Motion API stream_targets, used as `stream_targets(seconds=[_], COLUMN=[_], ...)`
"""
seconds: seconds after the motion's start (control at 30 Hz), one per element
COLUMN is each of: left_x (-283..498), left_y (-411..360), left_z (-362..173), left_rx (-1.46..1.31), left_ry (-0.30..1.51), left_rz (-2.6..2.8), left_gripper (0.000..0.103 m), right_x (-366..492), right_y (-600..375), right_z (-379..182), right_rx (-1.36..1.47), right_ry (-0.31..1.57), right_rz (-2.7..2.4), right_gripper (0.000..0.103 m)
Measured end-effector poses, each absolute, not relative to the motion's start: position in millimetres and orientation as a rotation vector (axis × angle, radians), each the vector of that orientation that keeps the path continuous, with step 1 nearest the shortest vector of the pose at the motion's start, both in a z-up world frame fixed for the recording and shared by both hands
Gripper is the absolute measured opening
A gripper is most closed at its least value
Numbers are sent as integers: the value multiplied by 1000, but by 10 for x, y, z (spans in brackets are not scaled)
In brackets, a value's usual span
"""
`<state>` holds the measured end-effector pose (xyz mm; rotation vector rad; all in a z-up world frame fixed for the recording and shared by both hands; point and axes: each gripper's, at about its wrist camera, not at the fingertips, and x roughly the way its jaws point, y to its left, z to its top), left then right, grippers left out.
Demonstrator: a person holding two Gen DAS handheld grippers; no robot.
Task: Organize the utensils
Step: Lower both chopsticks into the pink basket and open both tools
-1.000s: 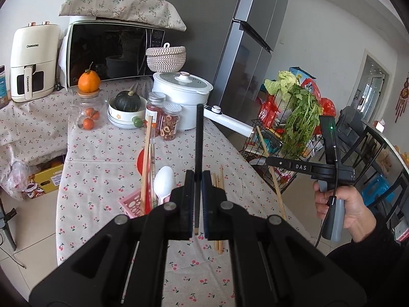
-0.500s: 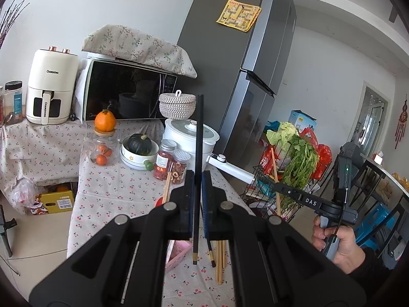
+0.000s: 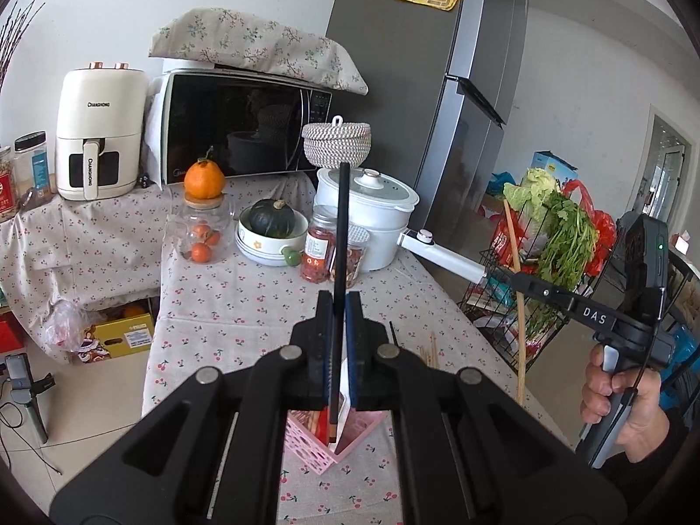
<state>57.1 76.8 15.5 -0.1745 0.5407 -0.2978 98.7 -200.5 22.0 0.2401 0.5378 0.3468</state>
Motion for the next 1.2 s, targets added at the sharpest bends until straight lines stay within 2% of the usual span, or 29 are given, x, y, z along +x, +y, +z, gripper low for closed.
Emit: stream_targets(seconds=[0.2, 0.23, 0.3, 0.37, 0.47, 0.57, 0.83, 1.2], left_x=[683, 683, 650, 609, 580, 577, 603, 603], left_y=[732, 730, 737, 754, 821, 912, 1127, 1212], left_z=[-22, -20, 2, 36, 37, -51, -345, -404], left_rx=[-186, -185, -186, -180, -173, -158, -165, -168], left_ry=[611, 614, 608, 598, 616, 680, 839, 879], left_rz=[-301, -298, -292, -277, -235, -168, -92, -87], left_gripper=[7, 11, 26, 47, 64, 73, 79, 80], right_x=[978, 968, 951, 939, 952, 987, 1183, 1240], right_y=[-1845, -1809, -1742, -1664, -1542, -1389, -959, -567], right_z=[223, 230, 246, 263, 271, 251, 69, -198], right_rx=[268, 272, 284, 298, 318, 330, 339, 237], right_ry=[489, 476, 449, 423, 388, 371, 363, 338], right_rz=[364, 367, 372, 373, 366, 354, 285, 175], right_gripper=[7, 7, 7, 7, 7, 7, 7, 7])
